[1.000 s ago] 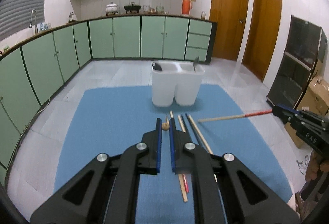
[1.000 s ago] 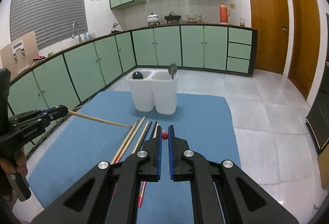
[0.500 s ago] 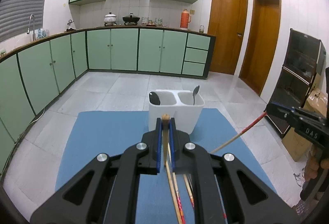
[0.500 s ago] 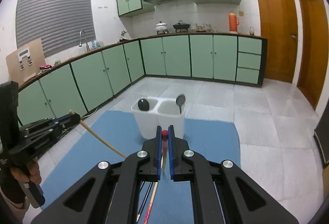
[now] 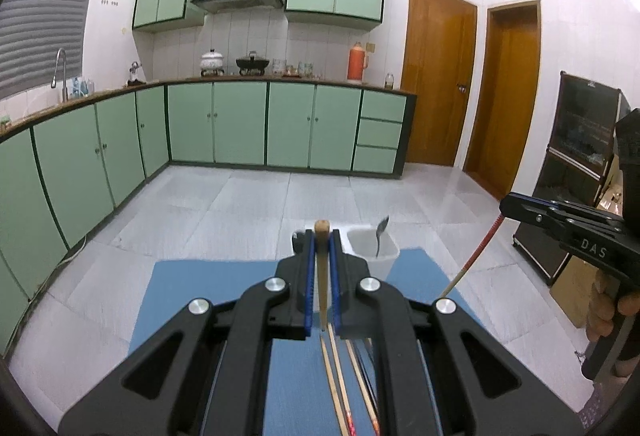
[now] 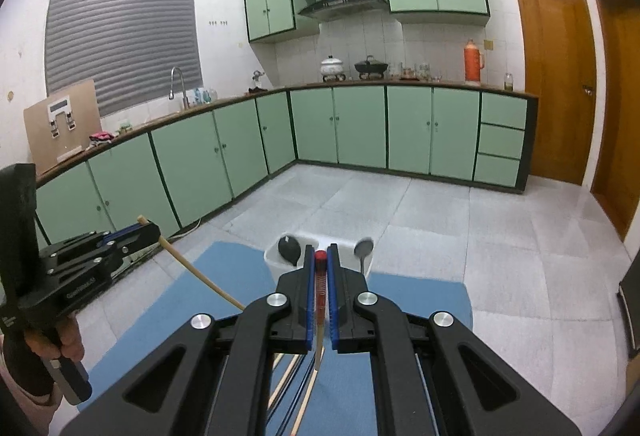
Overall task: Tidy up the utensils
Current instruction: 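Lift both chopsticks and drop them into the white holder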
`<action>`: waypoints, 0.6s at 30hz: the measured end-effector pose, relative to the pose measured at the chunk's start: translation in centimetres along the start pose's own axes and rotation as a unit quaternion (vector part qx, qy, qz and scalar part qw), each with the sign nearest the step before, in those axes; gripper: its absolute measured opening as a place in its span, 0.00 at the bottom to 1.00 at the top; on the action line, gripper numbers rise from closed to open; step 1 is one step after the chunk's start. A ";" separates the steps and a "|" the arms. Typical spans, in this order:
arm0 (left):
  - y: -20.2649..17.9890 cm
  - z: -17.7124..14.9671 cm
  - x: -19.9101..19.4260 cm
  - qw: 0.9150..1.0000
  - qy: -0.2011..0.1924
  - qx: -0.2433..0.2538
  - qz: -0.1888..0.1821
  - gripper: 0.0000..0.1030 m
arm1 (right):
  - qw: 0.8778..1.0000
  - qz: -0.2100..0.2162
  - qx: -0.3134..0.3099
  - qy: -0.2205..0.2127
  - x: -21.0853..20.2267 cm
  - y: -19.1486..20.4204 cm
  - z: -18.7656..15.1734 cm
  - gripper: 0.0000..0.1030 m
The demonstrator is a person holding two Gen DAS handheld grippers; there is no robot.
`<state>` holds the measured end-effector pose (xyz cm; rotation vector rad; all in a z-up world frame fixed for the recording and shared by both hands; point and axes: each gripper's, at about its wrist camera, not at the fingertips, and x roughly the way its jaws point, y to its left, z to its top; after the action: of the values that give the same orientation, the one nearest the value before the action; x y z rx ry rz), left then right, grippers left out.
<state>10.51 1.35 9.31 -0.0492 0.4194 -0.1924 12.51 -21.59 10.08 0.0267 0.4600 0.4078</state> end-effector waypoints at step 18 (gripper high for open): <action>-2.0 7.2 5.9 0.997 -0.081 0.016 -0.003 0.06 | 0.998 -0.024 -0.002 -0.059 4.1 -1.7 8.8 0.05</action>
<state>18.40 -1.67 13.69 -0.0344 0.2546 -0.1986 20.37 -21.02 16.04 0.0351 0.3434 0.3572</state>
